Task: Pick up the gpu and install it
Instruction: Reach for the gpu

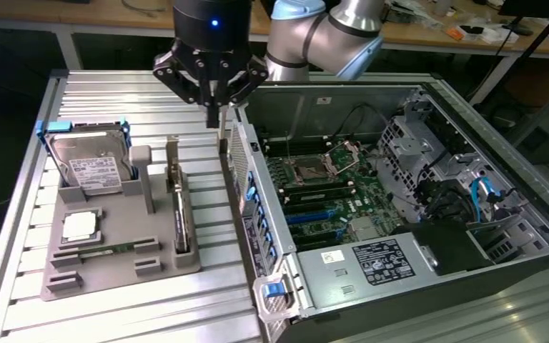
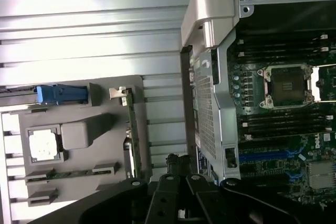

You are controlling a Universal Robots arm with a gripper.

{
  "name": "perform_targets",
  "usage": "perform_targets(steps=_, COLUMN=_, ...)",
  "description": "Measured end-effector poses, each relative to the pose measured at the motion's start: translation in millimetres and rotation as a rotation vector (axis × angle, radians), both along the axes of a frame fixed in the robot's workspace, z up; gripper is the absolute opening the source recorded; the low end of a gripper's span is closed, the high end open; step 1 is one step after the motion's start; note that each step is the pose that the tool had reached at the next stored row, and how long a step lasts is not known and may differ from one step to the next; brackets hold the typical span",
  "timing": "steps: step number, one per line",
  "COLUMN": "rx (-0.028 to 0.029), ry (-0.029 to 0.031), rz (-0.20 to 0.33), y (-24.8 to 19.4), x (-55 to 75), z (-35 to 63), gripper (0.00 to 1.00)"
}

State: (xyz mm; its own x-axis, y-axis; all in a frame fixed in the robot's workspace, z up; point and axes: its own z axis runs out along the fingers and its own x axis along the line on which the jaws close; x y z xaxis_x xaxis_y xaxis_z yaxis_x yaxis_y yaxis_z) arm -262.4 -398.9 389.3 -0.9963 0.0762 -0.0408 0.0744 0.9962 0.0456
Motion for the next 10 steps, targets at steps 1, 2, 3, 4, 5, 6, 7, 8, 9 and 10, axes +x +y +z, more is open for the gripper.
perform_targets(steps=1, rx=0.0000, ry=0.0001, rz=0.000, y=0.0, x=-4.2, z=-0.1, gripper=0.11)
perform_targets(steps=2, rx=0.0000, ry=0.0004, rz=0.000, y=0.0, x=-8.2, z=-0.2, gripper=0.11)
perform_targets(steps=3, rx=0.0000, ry=0.0008, rz=0.000, y=0.0, x=-11.9, z=-0.3, gripper=0.11)
perform_targets(steps=4, rx=0.0000, ry=0.0015, rz=0.000, y=0.0, x=-15.6, z=-0.4, gripper=0.11)
perform_targets(steps=5, rx=0.0000, ry=0.0023, rz=0.000, y=0.0, x=-19.5, z=-0.5, gripper=0.11)
perform_targets(steps=6, rx=0.0000, ry=0.0029, rz=0.000, y=0.0, x=-23.1, z=-0.6, gripper=0.11)
perform_targets(steps=7, rx=0.0000, ry=0.0034, rz=0.000, y=0.0, x=-26.8, z=-0.7, gripper=0.11)
perform_targets(steps=8, rx=0.0000, ry=0.0039, rz=0.000, y=0.0, x=-30.7, z=-0.8, gripper=0.11)
perform_targets(steps=9, rx=0.0000, ry=0.0044, rz=0.000, y=0.0, x=-34.7, z=-0.9, gripper=0.11)
perform_targets(steps=10, rx=0.0000, ry=0.0048, rz=0.000, y=0.0, x=-38.2, z=-1.1, gripper=0.11)
